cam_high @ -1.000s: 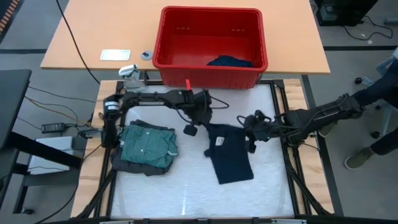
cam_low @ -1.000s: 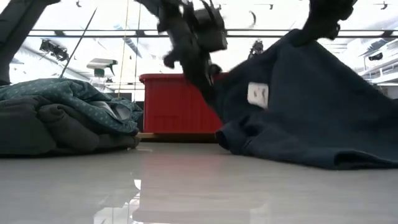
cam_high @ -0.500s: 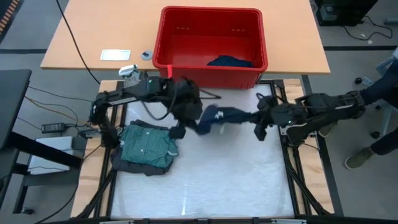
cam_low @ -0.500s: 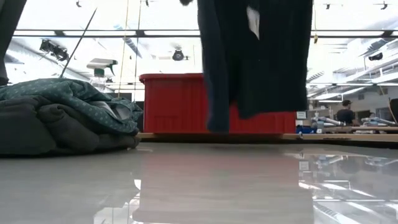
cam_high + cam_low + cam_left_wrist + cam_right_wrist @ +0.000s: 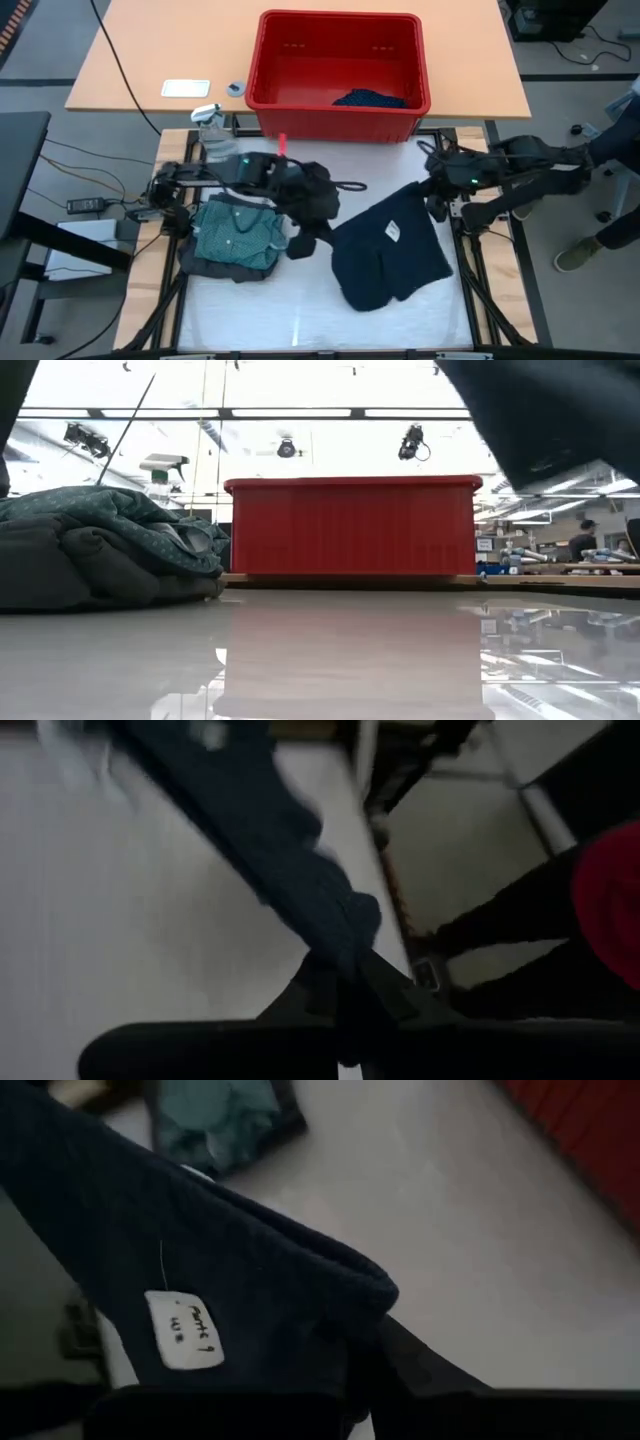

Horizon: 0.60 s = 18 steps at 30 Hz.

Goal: Fold Laundry from Bin
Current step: Fold the dark blue short on the table

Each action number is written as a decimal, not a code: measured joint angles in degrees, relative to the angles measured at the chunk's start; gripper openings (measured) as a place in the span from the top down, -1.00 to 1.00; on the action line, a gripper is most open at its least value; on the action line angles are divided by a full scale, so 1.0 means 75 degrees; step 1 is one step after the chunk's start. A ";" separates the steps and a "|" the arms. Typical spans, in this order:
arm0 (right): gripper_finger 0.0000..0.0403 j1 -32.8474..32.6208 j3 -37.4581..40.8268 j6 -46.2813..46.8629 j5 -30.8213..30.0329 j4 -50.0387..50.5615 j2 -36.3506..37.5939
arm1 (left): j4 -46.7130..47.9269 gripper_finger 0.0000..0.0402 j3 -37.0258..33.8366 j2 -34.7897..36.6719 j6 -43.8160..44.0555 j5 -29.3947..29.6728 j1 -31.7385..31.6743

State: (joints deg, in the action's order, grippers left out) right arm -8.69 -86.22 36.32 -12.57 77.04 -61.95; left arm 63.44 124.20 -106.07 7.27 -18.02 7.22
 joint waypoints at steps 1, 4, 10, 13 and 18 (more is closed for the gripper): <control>0.90 0.0207 0.0174 -0.0307 0.0092 -0.0106 -0.0052 | 0.0247 0.95 0.0000 -0.0146 0.0168 0.0085 0.0000; 0.90 0.1027 0.0869 -0.1245 0.0298 -0.0750 -0.0295 | 0.0987 0.95 0.0000 -0.0751 0.0701 0.0376 -0.0044; 0.84 0.3057 0.2707 -0.3236 0.0616 -0.3383 -0.1340 | 0.1384 0.94 -0.0014 -0.1983 0.1359 0.0909 -0.0424; 0.67 0.4057 0.3238 -0.3590 0.1539 -0.4554 -0.2217 | 0.1511 0.88 -0.0013 -0.2350 0.1887 0.0933 -0.0787; 0.25 0.5061 0.3287 -0.3617 0.1794 -0.4856 -0.3328 | 0.2477 0.70 -0.0012 -0.2493 0.2285 0.1905 -0.1430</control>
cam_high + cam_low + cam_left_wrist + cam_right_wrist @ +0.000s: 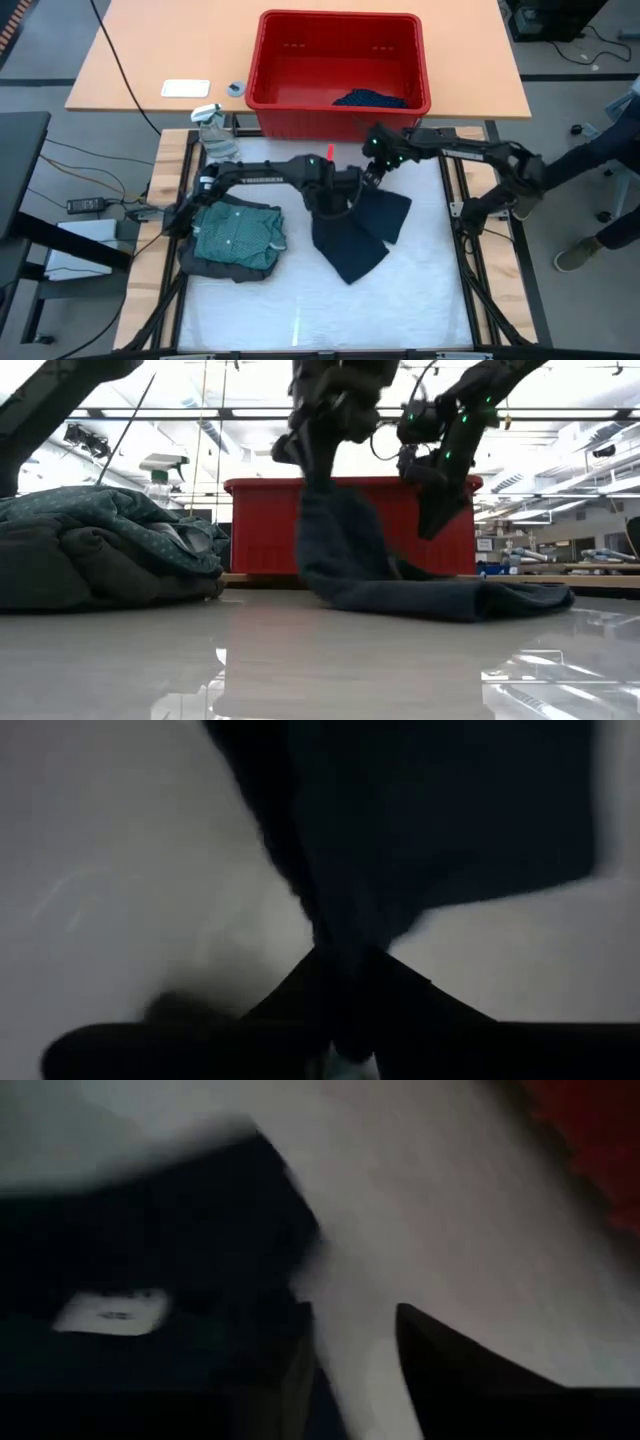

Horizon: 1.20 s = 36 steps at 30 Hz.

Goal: Fold Laundry from Bin
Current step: Fold the dark blue short on the table

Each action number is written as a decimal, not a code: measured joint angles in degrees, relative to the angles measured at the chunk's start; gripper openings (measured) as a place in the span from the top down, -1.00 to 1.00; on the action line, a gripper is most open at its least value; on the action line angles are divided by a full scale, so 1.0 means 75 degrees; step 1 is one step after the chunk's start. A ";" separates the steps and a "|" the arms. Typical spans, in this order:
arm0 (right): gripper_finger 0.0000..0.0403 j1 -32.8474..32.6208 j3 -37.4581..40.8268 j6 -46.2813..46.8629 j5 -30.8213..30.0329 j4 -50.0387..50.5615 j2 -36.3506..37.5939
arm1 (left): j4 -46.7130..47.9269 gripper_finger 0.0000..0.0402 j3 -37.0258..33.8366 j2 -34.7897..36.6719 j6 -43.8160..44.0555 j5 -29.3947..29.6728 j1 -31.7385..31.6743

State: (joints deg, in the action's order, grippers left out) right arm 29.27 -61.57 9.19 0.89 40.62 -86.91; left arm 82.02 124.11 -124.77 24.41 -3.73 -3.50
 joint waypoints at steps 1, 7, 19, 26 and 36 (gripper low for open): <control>0.17 0.0112 -0.0018 0.0005 0.0003 -0.0025 -0.0078 | 0.0181 0.66 0.0000 0.0000 0.0008 0.0133 -0.0118; -0.08 0.0176 -0.0030 0.0806 0.0200 0.0038 0.0156 | 0.1049 0.47 0.0000 0.0056 -0.0262 0.0347 -0.0574; 0.00 -0.3117 0.0466 0.2977 0.0342 -0.0121 0.0902 | 0.1089 0.30 -0.0002 0.0099 -0.2911 0.0347 -0.0490; 0.06 -0.5364 0.1086 0.4144 -0.1043 -0.1607 0.0828 | 0.0603 0.29 0.0000 0.0223 -0.5369 -0.1314 -0.0261; 0.07 -0.7102 0.1313 0.4885 -0.2197 -0.3707 -0.0247 | -0.0419 0.29 0.0000 0.0189 -0.5999 -0.2577 -0.0289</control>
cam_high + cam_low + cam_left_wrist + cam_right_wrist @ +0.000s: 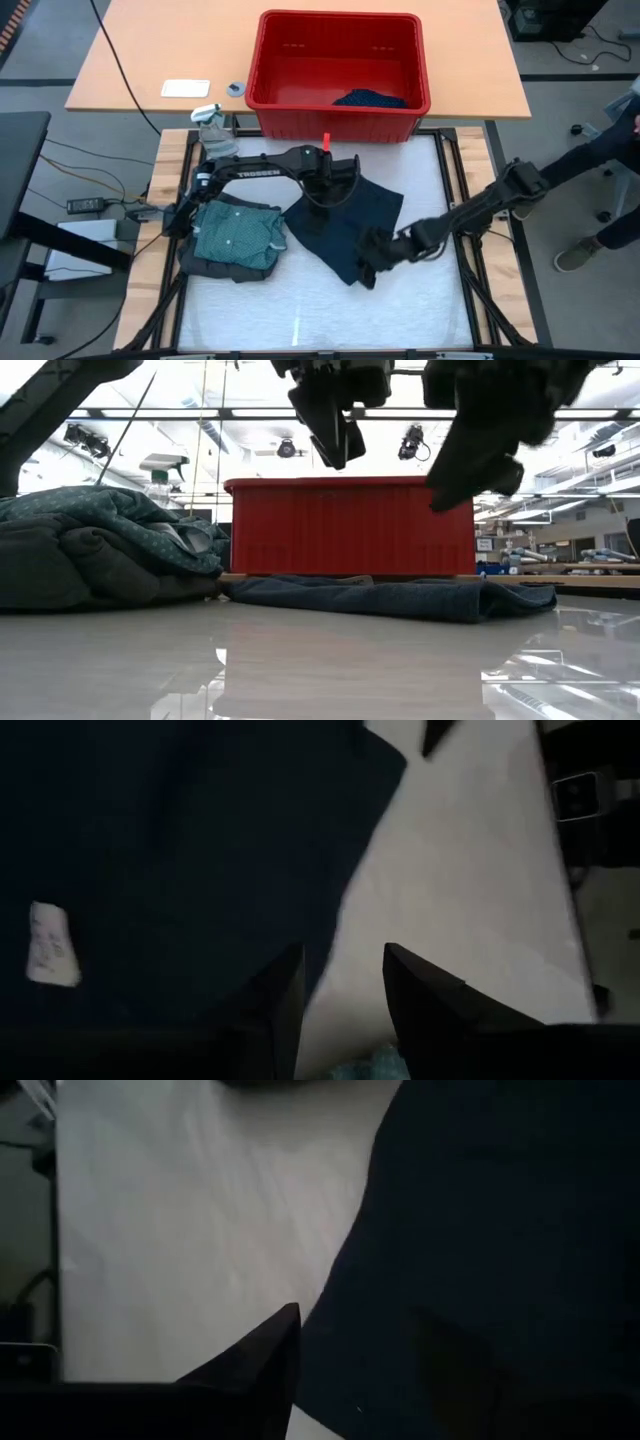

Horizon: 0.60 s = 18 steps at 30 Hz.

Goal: Fold Laundry from Bin
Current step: Fold the dark blue short on the table

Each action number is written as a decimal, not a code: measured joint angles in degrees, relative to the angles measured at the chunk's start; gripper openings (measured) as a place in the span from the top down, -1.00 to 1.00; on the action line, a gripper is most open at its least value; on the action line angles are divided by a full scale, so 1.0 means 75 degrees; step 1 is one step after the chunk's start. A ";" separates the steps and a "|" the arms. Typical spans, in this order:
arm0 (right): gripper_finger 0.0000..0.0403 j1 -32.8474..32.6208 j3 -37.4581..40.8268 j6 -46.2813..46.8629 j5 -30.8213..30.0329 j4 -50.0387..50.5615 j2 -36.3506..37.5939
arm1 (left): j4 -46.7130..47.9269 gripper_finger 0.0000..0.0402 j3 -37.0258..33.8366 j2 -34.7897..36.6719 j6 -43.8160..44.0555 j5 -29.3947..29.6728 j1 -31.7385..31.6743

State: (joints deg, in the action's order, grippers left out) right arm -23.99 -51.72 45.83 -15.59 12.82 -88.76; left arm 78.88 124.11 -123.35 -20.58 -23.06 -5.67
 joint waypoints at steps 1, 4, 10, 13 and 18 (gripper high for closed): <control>0.07 -0.0087 0.0000 -0.0043 -0.0060 -0.0184 -0.0232 | -0.0086 0.29 0.0000 -0.0012 -0.0042 0.0100 0.0000; 0.07 -0.0215 0.0000 0.0391 -0.0268 -0.0548 -0.0972 | -0.0196 0.29 0.0000 -0.0017 -0.0019 0.0270 0.0052; 0.10 -0.0299 0.0008 0.2537 -0.0337 -0.0360 -0.1827 | -0.0072 0.29 0.0000 0.0015 0.0025 0.0319 0.0249; 0.14 -0.0577 -0.0003 0.3070 -0.0409 -0.0332 -0.1850 | -0.0334 0.29 -0.0003 0.0145 0.0039 0.0348 0.0383; 0.16 -0.1193 -0.0003 0.3907 -0.0479 0.0342 -0.1676 | -0.1087 0.29 -0.0009 0.0879 0.0323 0.0348 0.0605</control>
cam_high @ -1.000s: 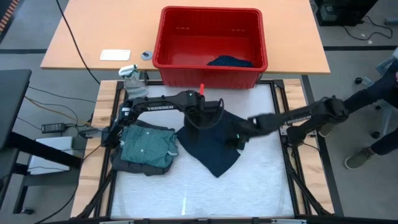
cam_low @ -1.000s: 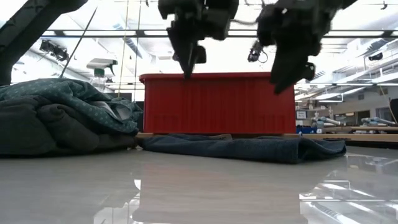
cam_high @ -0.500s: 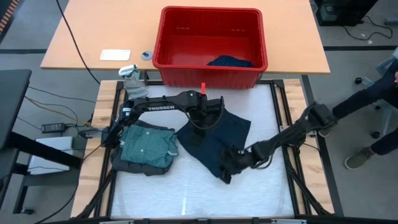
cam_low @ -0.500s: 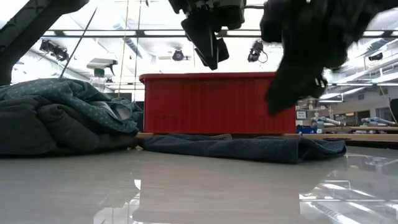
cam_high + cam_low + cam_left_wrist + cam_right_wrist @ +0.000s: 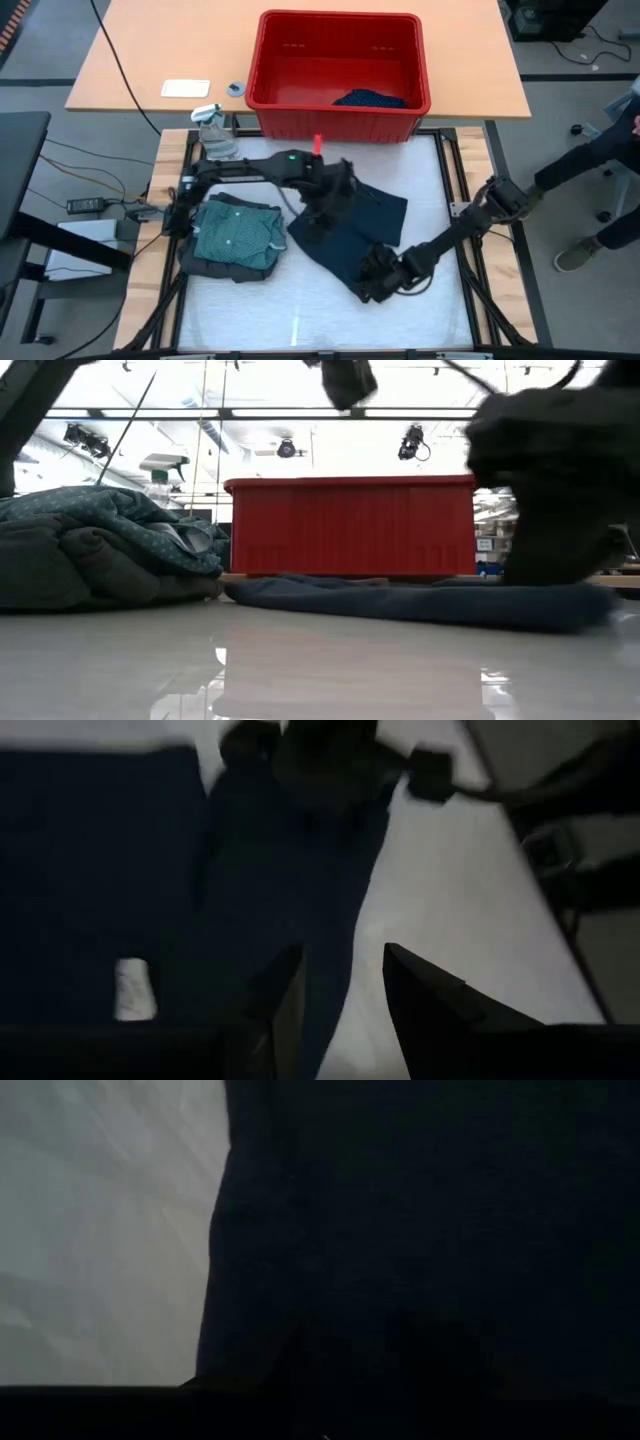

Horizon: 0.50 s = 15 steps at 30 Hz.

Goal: Fold Laundry from Bin
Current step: Fold the dark blue short on the table

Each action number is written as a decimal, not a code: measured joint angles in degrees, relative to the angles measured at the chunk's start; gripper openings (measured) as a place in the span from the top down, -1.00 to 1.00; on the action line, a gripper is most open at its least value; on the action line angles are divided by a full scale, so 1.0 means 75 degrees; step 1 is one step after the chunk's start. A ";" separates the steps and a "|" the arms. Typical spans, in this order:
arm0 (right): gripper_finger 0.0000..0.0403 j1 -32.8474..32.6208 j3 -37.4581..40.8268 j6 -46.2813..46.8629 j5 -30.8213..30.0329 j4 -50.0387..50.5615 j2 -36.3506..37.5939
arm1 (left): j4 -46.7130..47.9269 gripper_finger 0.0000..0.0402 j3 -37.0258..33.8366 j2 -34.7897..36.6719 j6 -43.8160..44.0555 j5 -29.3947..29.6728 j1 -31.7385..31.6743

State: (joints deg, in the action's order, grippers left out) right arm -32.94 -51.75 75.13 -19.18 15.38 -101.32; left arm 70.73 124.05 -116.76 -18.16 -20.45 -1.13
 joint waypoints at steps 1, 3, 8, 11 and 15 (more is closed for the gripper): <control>0.16 -0.0141 0.0000 0.0141 -0.0026 0.0205 0.0056 | -0.0141 0.29 0.0003 0.0187 0.0081 -0.0006 0.0027; 0.16 -0.0420 0.0003 0.0407 -0.0102 0.0605 0.0195 | -0.0485 0.29 0.0003 0.0561 0.0389 -0.0006 0.0059; 0.16 -0.1064 0.0009 0.0648 -0.0113 0.1178 0.0620 | -0.1612 0.29 -0.1282 0.1478 0.1061 0.0038 0.0209; 0.16 -0.1430 0.0009 0.0655 -0.0136 0.1208 0.0878 | -0.2952 0.29 -0.2990 0.2081 0.1780 0.0203 0.0392; 0.16 -0.1876 0.0009 0.0609 -0.0396 0.1210 0.1179 | -0.4105 0.29 -0.4750 0.2760 0.1853 0.0676 0.0764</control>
State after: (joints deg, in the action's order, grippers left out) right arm -47.01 -51.68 79.70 -22.15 24.46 -92.48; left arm 39.94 88.42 -96.06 -4.26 -15.37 4.60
